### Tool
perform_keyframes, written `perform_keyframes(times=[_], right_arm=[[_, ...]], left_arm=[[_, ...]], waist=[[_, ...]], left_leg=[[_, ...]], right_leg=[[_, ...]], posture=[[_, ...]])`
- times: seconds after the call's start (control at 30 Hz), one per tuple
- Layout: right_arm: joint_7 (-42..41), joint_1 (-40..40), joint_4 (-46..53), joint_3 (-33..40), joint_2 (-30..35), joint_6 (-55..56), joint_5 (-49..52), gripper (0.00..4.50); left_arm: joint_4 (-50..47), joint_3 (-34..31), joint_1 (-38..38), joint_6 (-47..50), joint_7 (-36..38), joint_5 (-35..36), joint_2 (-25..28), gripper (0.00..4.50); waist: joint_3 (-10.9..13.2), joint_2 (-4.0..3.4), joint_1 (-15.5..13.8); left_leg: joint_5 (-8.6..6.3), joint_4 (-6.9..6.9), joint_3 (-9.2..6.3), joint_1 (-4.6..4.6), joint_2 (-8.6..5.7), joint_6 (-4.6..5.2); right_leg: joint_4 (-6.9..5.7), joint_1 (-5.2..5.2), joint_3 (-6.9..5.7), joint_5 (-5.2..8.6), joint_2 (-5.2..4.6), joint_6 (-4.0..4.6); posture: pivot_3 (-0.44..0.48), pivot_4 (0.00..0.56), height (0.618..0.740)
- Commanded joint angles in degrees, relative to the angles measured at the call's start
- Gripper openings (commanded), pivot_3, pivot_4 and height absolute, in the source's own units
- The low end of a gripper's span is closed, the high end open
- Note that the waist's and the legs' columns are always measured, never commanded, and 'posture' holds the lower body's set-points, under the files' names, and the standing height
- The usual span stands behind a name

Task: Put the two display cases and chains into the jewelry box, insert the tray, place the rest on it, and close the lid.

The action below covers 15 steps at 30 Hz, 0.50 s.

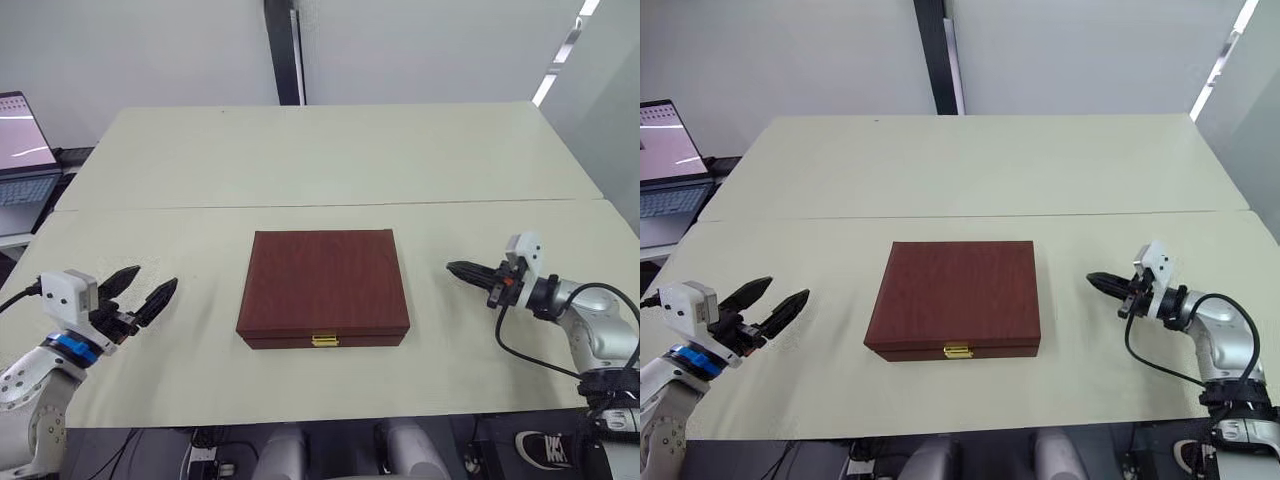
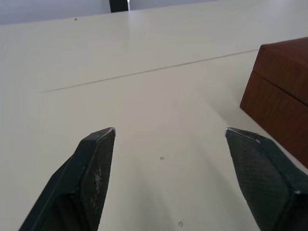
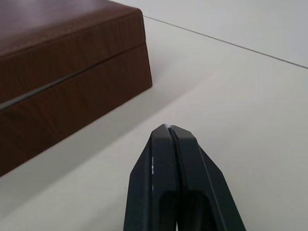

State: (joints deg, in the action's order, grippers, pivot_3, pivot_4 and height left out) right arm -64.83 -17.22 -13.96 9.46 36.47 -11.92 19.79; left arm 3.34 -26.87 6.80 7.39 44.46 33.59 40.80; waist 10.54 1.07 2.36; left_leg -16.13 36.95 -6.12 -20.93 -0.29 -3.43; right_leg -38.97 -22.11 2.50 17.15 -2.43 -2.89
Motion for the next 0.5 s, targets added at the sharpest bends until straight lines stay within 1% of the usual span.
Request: perform_keyframes(times=[0.03, 0.2, 0.37, 0.5], right_arm=[[0.4, 1.7, 0.5, 3.6, 2.9, 1.5, 1.2, 0.00], [1.0, 3.9, -1.1, 5.5, 5.0, 3.7, 0.5, 0.00], [2.1, 5.2, -0.9, 6.4, 5.9, 4.1, 0.9, 0.00], [2.2, 6.1, -0.1, 6.7, 6.4, 3.3, 1.3, 0.00]], left_arm=[[6.0, -0.7, -2.6, -1.1, 5.3, -1.4, 3.3, 4.48], [10.0, 0.8, -5.6, -2.0, 6.9, -5.1, 4.9, 4.48], [11.6, 1.2, -7.4, -0.4, 8.3, -5.7, 5.2, 4.48], [11.0, 1.0, -7.4, 1.0, 9.1, -5.9, 5.4, 4.48]], waist=[[0.0, 0.00, 0.1], [0.0, 0.00, 0.0], [0.0, 0.00, 0.0], [0.0, 0.00, 0.0]], left_leg=[[0.00, 0.00, -0.02, 0.00, 0.04, 0.00], [0.00, -0.01, -0.01, 0.00, 0.03, 0.00], [0.00, -0.01, -0.01, 0.00, 0.03, 0.00], [0.00, -0.01, -0.01, 0.00, 0.03, 0.00]], right_leg=[[0.00, -0.01, -0.02, 0.00, 0.04, 0.00], [0.00, 0.00, 0.01, 0.00, 0.03, 0.00], [0.01, 0.00, 0.01, 0.00, 0.01, 0.00], [0.00, 0.00, 0.01, 0.00, 0.01, -0.01]], posture=[[0.000, 0.150, 0.740], [0.000, 0.150, 0.740], [0.000, 0.150, 0.740], [0.000, 0.150, 0.740]])
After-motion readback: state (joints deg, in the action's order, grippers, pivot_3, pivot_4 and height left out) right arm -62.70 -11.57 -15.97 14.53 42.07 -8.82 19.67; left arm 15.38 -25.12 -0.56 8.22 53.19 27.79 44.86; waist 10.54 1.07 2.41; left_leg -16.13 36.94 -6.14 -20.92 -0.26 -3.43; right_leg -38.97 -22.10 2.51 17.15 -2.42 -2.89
